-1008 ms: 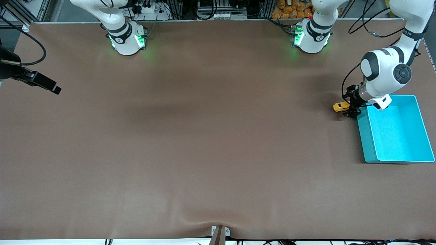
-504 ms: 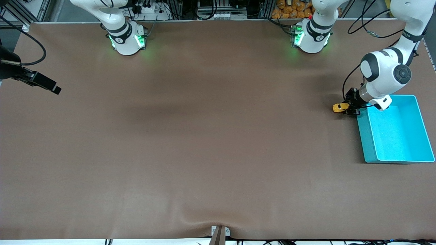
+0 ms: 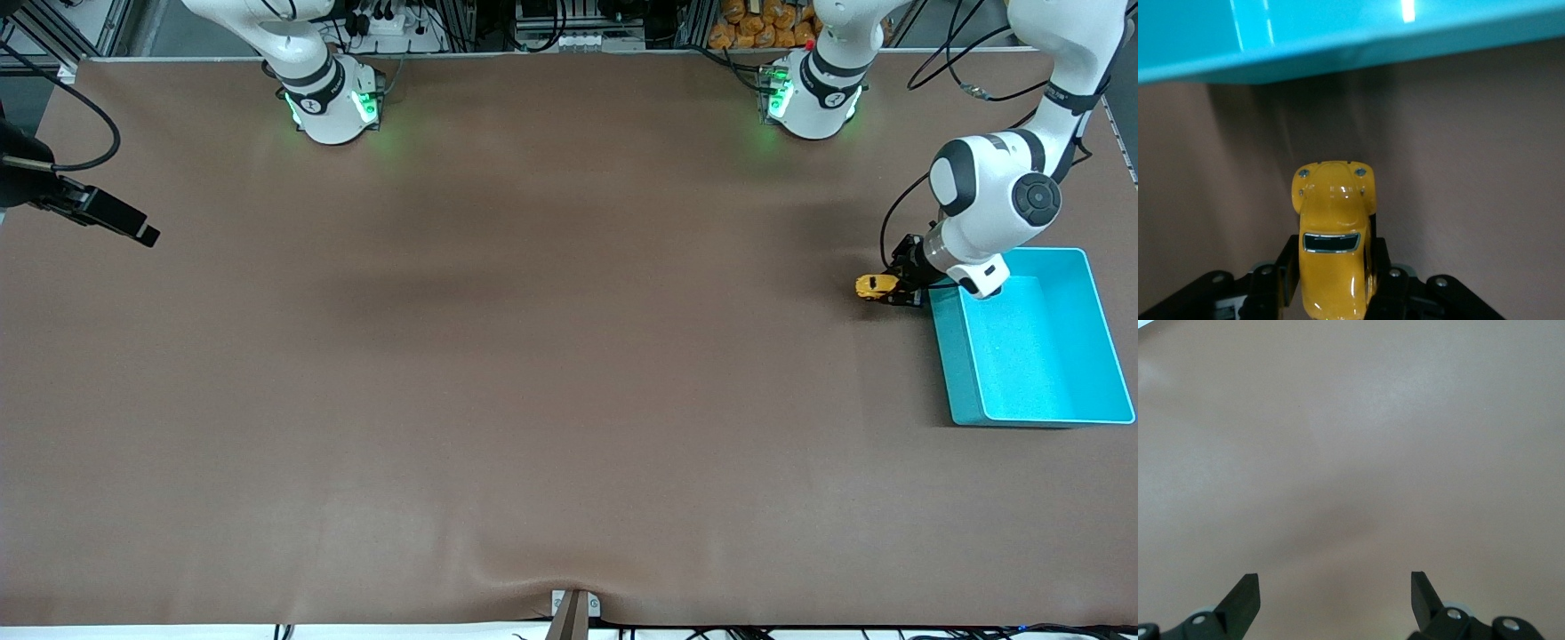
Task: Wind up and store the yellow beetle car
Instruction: 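Lift the car with the left gripper over the turquoise box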
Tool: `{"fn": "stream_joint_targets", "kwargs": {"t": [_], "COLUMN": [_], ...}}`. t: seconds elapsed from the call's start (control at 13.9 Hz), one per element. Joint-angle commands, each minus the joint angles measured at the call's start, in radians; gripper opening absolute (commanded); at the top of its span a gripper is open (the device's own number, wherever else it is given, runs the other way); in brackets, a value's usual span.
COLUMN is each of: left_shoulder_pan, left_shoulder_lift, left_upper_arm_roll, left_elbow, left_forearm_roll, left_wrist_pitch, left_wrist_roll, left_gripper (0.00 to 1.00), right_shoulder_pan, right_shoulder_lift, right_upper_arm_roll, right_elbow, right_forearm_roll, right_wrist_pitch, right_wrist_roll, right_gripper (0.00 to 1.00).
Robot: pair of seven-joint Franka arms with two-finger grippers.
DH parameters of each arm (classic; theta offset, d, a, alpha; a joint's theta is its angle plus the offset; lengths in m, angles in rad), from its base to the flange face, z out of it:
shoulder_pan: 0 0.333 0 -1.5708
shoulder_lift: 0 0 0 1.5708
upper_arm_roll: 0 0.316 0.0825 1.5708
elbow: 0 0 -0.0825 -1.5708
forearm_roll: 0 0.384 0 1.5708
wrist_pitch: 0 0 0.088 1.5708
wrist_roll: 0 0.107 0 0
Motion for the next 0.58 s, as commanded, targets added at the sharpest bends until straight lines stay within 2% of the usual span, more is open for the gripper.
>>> {"fn": "stream_joint_targets", "kwargs": {"t": [0.0,0.22,0.5], "left_shoulder_pan": [0.000,-0.001,-0.004], "left_shoulder_lift": [-0.059,-0.050,-0.016], "left_upper_arm_roll": [-0.063,-0.122,-0.140], "left_elbow": [0.104,0.312,0.530], "left_forearm_roll": [0.021,0.023,0.041], "left_wrist_pitch": [-0.167,-0.377,-0.524], "left_wrist_roll": [-0.013,-0.010,0.067], "left_gripper": [0.00,0.00,0.00], "right_shoulder_pan": [0.001,0.004,0.001], "right_shoulder_lift": [-0.018,-0.018,-0.018], "right_upper_arm_roll": [0.000,0.000,0.000], "right_elbow": [-0.013,-0.013,-0.013], "right_forearm_roll": [-0.013,-0.013,-0.013], "right_wrist_pitch": [0.008,0.008,0.008], "right_wrist_roll": [0.002,0.002,0.002], "right_gripper": [1.00,1.00,1.00]}}
